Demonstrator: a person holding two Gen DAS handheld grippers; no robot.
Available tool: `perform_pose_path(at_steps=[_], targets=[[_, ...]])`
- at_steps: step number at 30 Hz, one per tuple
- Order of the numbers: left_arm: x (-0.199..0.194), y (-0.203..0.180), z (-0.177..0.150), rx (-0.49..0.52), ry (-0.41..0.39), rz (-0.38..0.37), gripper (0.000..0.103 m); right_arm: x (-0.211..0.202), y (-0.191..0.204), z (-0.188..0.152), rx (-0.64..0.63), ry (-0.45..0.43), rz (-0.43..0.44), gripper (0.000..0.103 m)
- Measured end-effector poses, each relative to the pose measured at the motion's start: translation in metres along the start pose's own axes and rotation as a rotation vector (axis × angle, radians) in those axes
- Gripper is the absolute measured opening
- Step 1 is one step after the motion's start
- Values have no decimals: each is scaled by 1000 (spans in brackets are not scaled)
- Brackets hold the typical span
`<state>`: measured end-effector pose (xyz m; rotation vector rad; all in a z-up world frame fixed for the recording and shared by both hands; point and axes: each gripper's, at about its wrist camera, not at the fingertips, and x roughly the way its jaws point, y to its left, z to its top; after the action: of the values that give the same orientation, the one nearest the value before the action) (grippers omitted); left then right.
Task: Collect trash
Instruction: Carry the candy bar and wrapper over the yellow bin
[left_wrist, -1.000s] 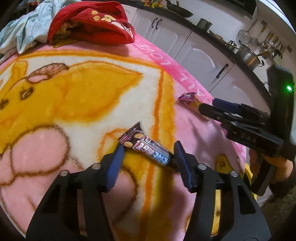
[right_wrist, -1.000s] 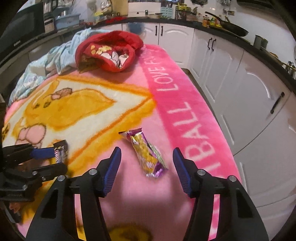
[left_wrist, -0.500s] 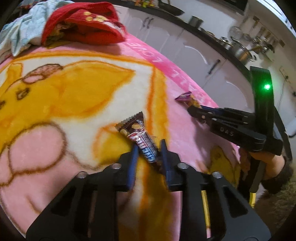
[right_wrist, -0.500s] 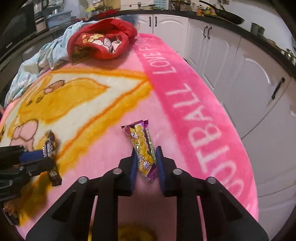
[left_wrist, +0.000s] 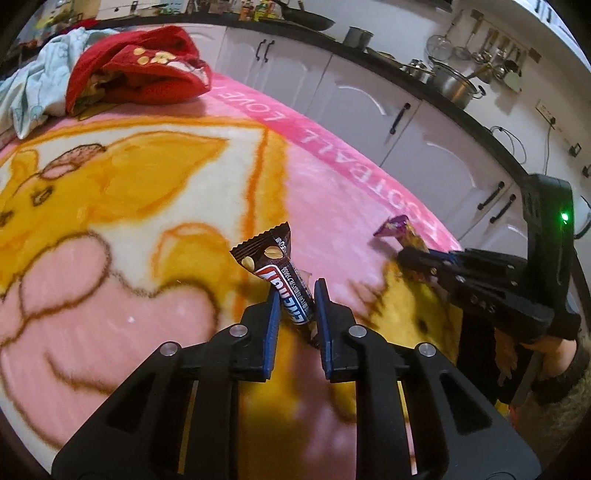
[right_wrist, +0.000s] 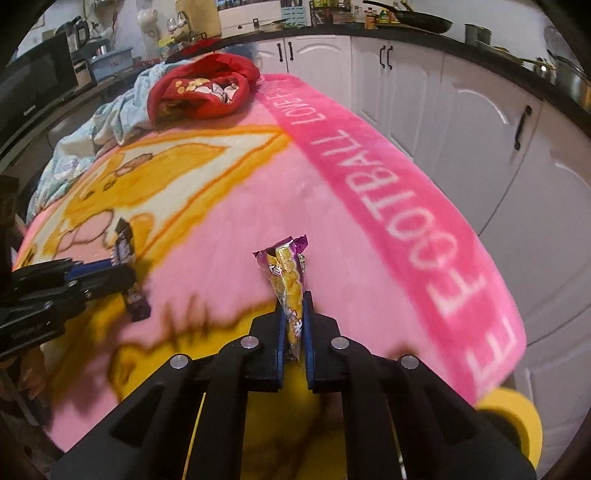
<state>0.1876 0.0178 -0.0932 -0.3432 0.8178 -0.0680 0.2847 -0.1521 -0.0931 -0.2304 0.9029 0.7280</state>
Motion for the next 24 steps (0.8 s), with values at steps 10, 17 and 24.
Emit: perform_pose_path(at_steps=[10, 17, 24], targets=[[-11, -45, -6, 83, -24, -52, 12, -59, -13, -33, 50, -67, -29, 8], [-18, -78, -8, 141, -42, -95, 12, -94, -20, -52, 82, -108, -49, 8], [-19, -107, -13, 192, -51, -129, 12, -122, -33, -75, 121, -140, -86, 8]])
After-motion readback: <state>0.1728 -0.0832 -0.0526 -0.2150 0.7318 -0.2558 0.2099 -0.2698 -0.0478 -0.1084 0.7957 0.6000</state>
